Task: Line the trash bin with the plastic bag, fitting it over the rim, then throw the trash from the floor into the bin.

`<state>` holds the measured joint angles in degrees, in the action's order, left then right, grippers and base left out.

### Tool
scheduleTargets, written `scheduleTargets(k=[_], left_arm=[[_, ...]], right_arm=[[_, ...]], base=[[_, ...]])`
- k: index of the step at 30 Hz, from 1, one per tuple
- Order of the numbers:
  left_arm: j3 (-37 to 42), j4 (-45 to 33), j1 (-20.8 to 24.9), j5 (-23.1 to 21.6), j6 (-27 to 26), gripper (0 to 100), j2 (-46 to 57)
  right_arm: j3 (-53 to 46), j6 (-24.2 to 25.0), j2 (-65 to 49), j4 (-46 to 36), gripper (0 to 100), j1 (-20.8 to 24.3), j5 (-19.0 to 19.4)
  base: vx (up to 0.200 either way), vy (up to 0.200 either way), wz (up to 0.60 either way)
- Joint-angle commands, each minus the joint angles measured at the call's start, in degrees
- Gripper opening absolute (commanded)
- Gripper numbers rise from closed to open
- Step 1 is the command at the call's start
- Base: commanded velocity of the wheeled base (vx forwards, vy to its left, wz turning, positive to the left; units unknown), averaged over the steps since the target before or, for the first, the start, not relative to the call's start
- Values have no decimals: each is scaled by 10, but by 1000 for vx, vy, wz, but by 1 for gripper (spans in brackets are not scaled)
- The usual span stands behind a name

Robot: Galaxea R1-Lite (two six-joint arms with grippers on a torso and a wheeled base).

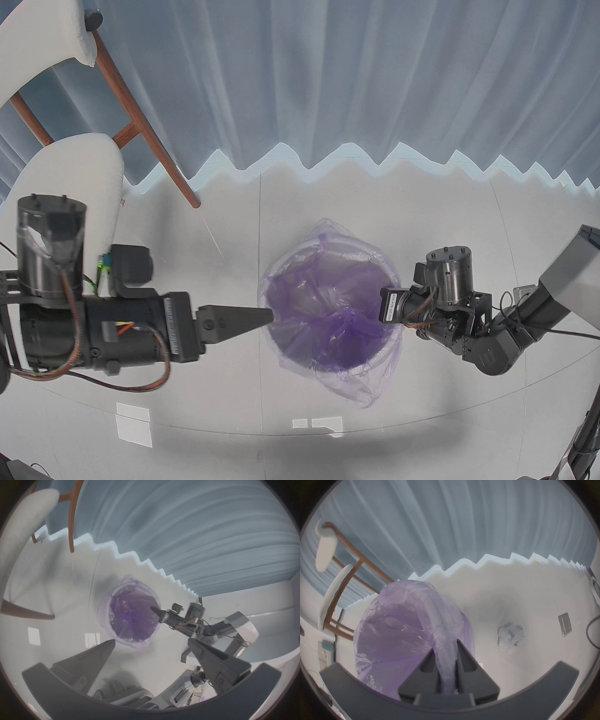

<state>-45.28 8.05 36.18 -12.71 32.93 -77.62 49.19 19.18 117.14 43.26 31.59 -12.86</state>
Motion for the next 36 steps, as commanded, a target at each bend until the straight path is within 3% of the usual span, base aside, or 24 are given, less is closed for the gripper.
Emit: scheduleTargets(k=[1, 9, 16, 23, 27, 36], left_arm=[[-40, -9, 32, 30, 35, 0, -117], [-115, -65, 55, 38, 144, 0, -186], [-138, -145, 74, 74, 159, 0, -223], [-208, -249, 89, 102, 248, 0, -302], [-244, -257, 94, 102, 285, 0, -337], [-273, -256, 75, 104, 295, 0, -392]], right_arm=[[-88, -39, -36, 65, 0, 45, -1], [-120, -43, -38, 80, 0, 105, -1], [-117, -50, -35, 80, 0, 106, -1], [-117, -50, -37, 82, 0, 106, -1], [-118, -50, -38, 88, 0, 106, -1], [-123, -48, -45, 90, 0, 105, -1]], base=[[0, 0, 0], [0, 0, 0], [0, 0, 0], [0, 0, 0], [0, 0, 0], [0, 0, 0]])
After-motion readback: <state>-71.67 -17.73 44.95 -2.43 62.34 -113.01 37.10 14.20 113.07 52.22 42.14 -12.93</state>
